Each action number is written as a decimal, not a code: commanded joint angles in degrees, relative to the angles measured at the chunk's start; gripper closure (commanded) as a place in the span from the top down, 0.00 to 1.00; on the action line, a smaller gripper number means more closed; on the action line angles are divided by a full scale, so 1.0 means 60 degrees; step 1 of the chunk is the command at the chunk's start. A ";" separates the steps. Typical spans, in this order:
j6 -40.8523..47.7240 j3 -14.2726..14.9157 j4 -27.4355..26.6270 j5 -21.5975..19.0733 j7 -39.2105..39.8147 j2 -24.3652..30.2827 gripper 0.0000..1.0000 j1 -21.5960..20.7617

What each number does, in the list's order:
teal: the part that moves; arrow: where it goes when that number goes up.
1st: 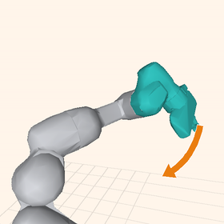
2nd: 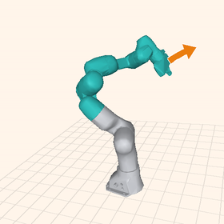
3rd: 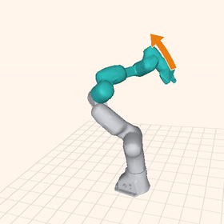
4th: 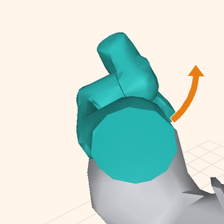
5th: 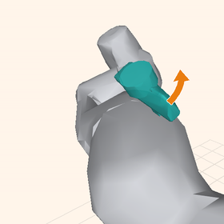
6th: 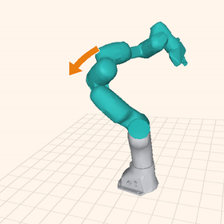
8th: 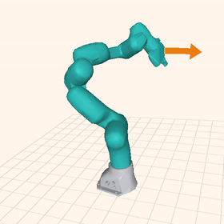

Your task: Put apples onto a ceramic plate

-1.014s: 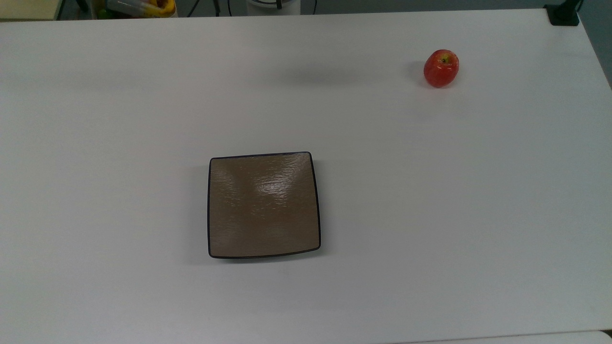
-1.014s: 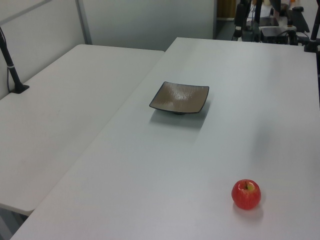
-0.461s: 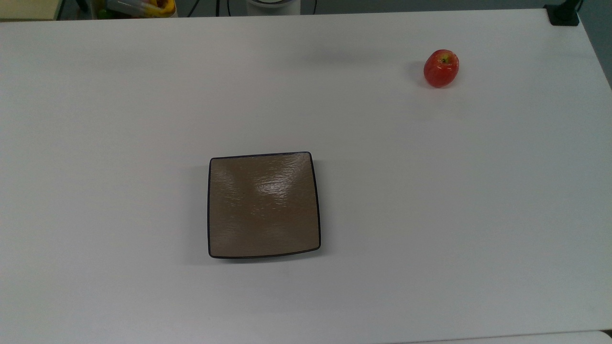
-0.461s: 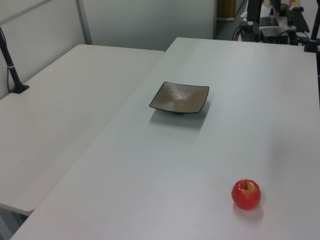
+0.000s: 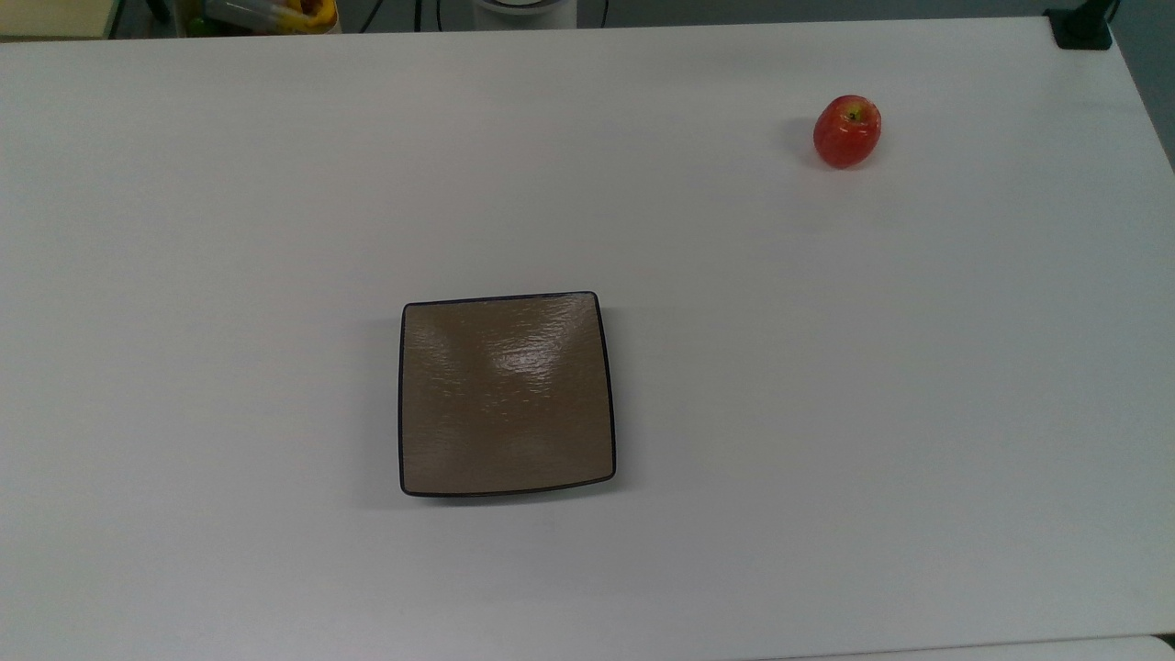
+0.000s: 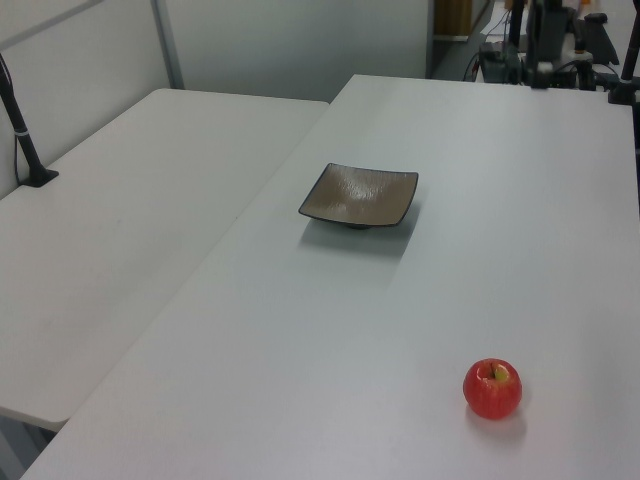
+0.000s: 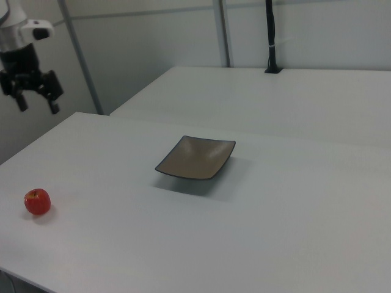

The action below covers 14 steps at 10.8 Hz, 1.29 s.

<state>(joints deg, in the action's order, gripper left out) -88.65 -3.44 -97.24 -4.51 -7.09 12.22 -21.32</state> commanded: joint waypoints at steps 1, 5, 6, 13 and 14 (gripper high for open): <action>-0.0107 -0.1386 -0.0784 -0.0521 -0.0503 0.0073 1.00 0.0052; -0.1888 -0.2456 -0.1998 -0.0917 -0.0517 -0.0525 1.00 0.0067; -0.2431 -0.2691 -0.2234 -0.0917 -0.0662 -0.0832 1.00 0.0067; -0.5596 -0.3074 -0.3540 -0.0202 -0.0722 -0.2575 1.00 -0.0517; -0.5847 -0.3074 -0.3540 -0.0055 -0.0737 -0.2883 1.00 -0.0548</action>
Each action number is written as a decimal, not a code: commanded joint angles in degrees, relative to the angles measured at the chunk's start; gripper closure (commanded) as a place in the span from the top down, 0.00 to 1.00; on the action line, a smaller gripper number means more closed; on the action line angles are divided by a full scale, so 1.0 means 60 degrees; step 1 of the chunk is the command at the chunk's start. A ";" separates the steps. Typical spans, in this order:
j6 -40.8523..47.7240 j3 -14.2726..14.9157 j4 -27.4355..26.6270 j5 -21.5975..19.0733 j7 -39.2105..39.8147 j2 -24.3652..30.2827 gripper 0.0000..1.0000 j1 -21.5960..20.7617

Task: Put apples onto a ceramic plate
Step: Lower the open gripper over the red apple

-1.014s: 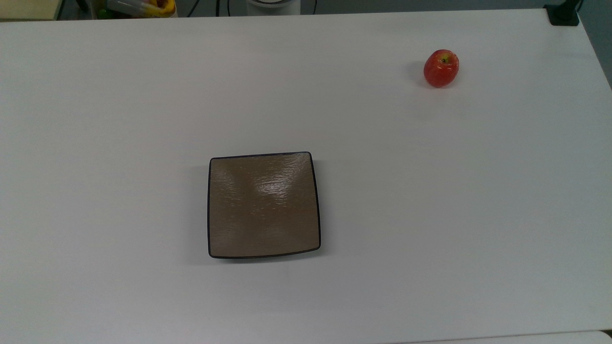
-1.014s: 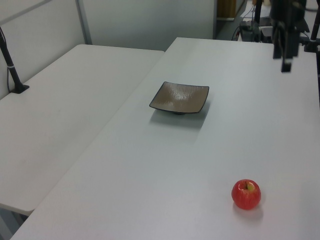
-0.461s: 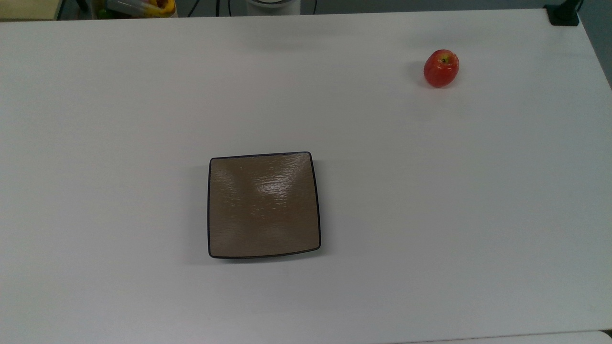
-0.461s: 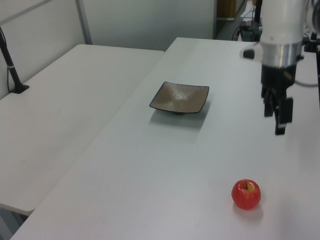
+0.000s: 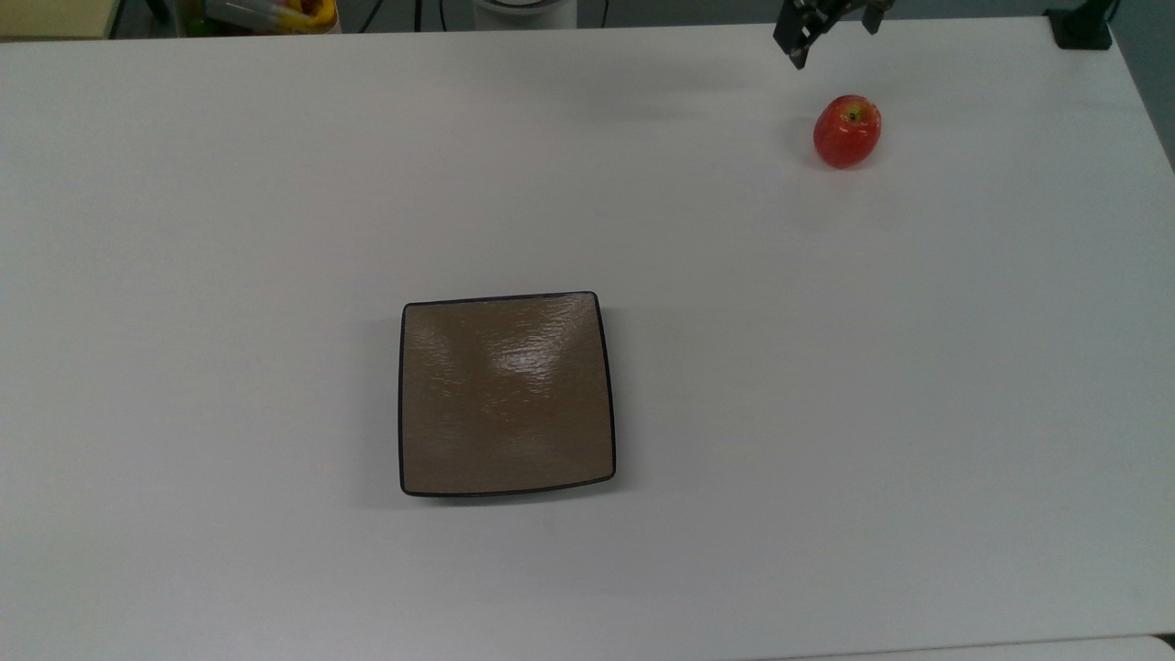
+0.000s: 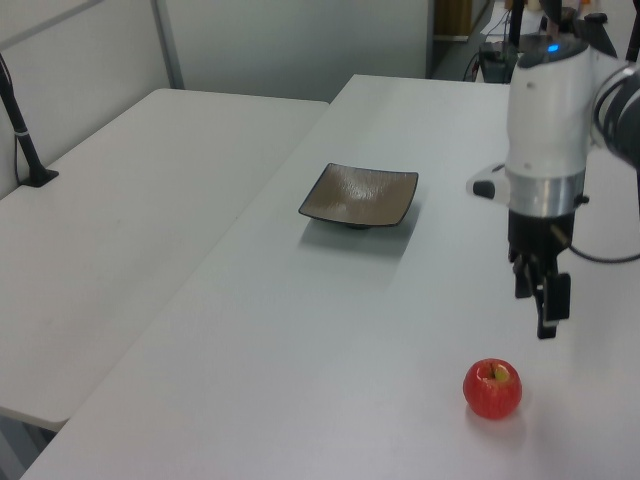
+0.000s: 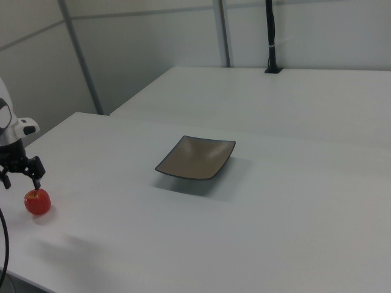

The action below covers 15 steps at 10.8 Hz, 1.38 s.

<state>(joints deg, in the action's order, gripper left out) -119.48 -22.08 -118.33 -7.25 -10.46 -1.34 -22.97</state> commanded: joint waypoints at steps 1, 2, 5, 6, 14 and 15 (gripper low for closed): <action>-0.0972 0.0033 -0.0011 0.0504 -0.0189 -0.0872 1.00 -0.0273; -0.1381 0.0033 0.0004 0.0534 -0.0190 -0.1092 1.00 -0.0273; -0.1853 0.0033 0.0019 0.1075 -0.0291 -0.1533 1.00 -0.0507; -0.1985 0.0018 0.0019 0.1352 -0.0466 -0.1693 1.00 -0.0522; -0.2235 -0.0114 0.0209 0.2877 -0.1171 -0.2558 0.36 -0.0668; -0.2235 -0.0128 0.0209 0.2921 -0.1113 -0.2559 0.22 -0.0654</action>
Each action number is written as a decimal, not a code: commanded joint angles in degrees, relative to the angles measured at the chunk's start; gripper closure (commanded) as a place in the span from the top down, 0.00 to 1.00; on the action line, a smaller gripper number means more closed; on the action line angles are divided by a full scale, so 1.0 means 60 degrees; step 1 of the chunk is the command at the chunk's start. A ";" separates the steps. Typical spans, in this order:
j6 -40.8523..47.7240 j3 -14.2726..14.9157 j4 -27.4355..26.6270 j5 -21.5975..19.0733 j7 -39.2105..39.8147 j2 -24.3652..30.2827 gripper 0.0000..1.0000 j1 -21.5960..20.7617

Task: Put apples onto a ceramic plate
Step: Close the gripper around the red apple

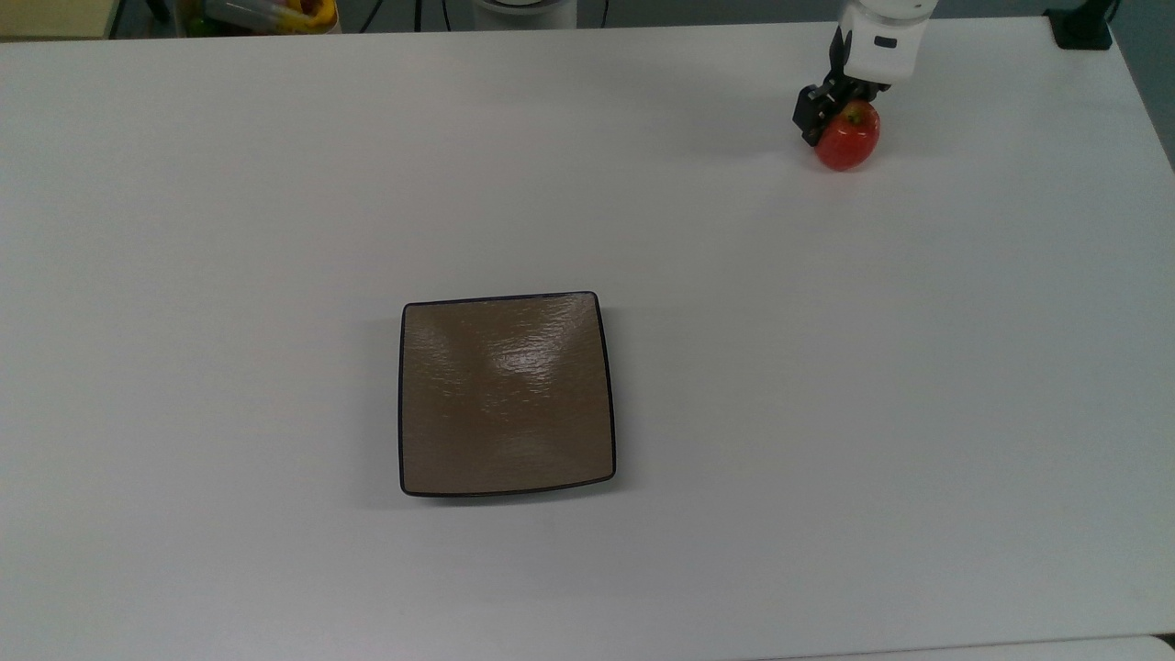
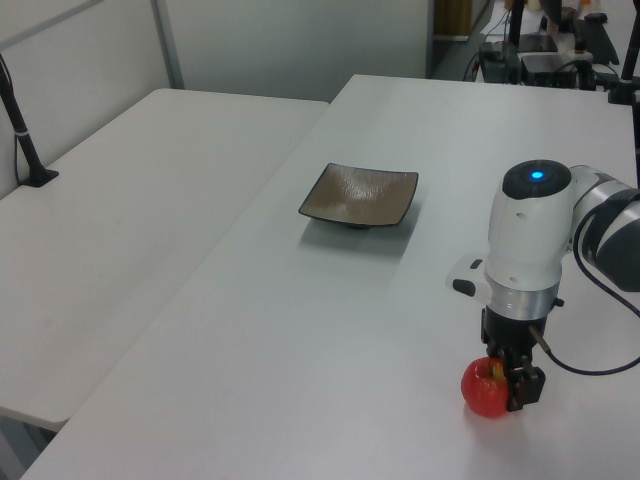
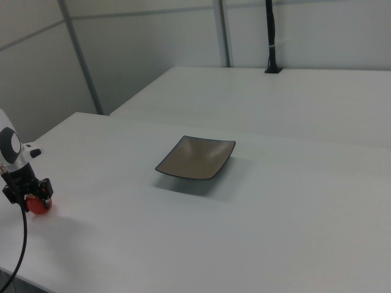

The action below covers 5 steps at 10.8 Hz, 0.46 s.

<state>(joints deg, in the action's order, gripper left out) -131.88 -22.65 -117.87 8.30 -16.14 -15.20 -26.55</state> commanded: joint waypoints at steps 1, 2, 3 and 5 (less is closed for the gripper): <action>-0.0153 -0.0063 0.0132 0.0345 -0.0152 -0.0250 0.21 -0.0057; -0.0153 -0.0063 0.0132 0.0346 -0.0137 -0.0236 0.21 -0.0057; -0.0124 -0.0063 0.0132 0.0346 -0.0152 -0.0207 0.21 -0.0057; 0.0022 -0.0078 0.0220 0.0316 -0.0166 0.0128 0.21 -0.0042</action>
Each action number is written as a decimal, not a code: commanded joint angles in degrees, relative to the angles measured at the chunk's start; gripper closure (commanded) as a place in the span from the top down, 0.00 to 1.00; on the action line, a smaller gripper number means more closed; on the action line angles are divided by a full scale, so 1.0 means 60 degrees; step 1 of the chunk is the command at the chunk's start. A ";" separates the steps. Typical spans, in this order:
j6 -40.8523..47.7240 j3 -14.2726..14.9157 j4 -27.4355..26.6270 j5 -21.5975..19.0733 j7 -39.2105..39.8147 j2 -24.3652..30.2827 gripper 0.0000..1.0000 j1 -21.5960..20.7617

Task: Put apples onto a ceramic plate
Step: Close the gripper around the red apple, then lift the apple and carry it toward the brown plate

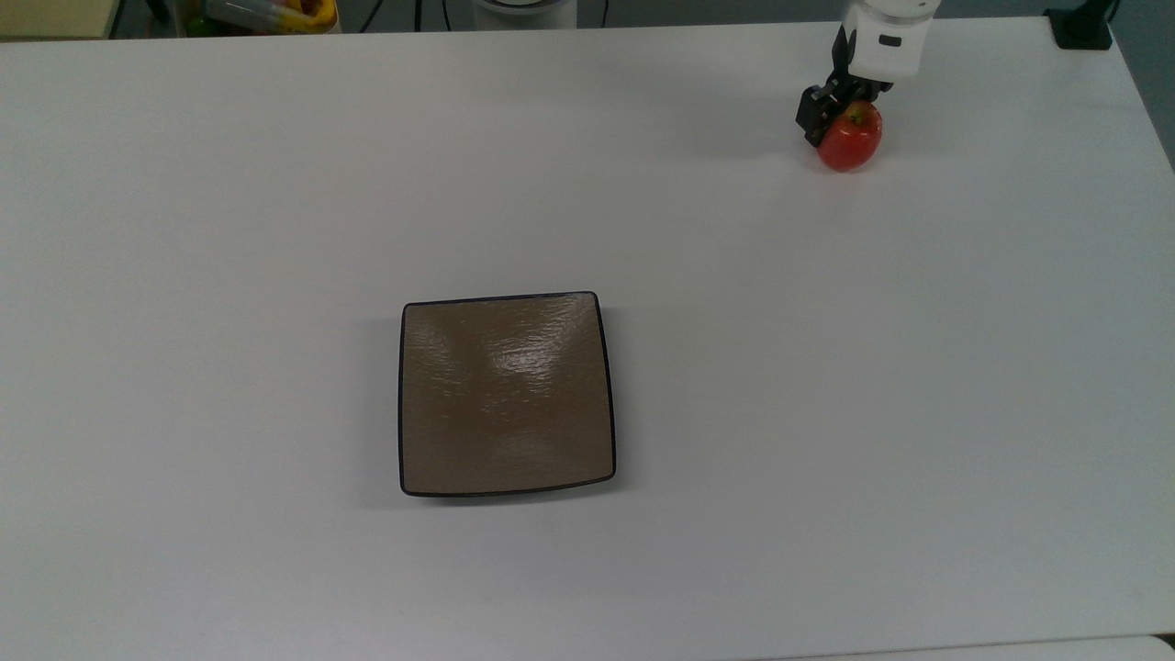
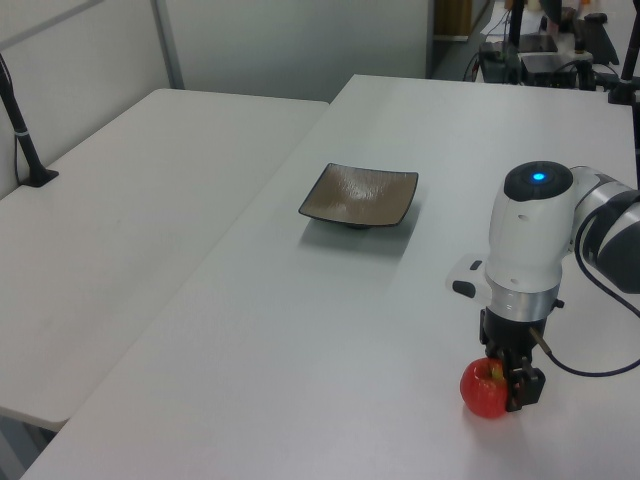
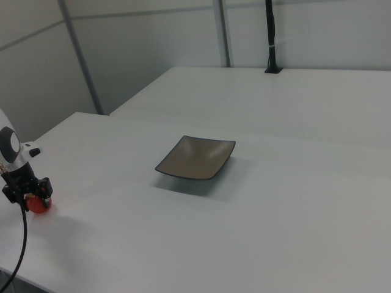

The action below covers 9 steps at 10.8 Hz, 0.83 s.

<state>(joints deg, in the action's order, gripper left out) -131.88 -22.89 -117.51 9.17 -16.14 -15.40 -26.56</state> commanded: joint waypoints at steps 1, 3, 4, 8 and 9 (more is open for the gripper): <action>0.0211 -0.0023 0.0205 0.0156 -0.0210 0.0425 0.21 0.0017; 0.1029 -0.0023 0.0556 -0.0034 -0.0196 0.1142 0.21 0.0309; 0.1381 -0.0009 0.0804 -0.0194 -0.0196 0.1522 0.21 0.0528; 0.4776 0.1261 0.3524 -0.1469 -0.0166 0.1761 0.22 0.0984; 0.5233 0.1643 0.4053 -0.1470 -0.0166 0.1732 0.23 0.1115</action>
<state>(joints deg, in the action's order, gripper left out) -108.28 -17.81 -101.61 2.06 -16.96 -3.56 -20.83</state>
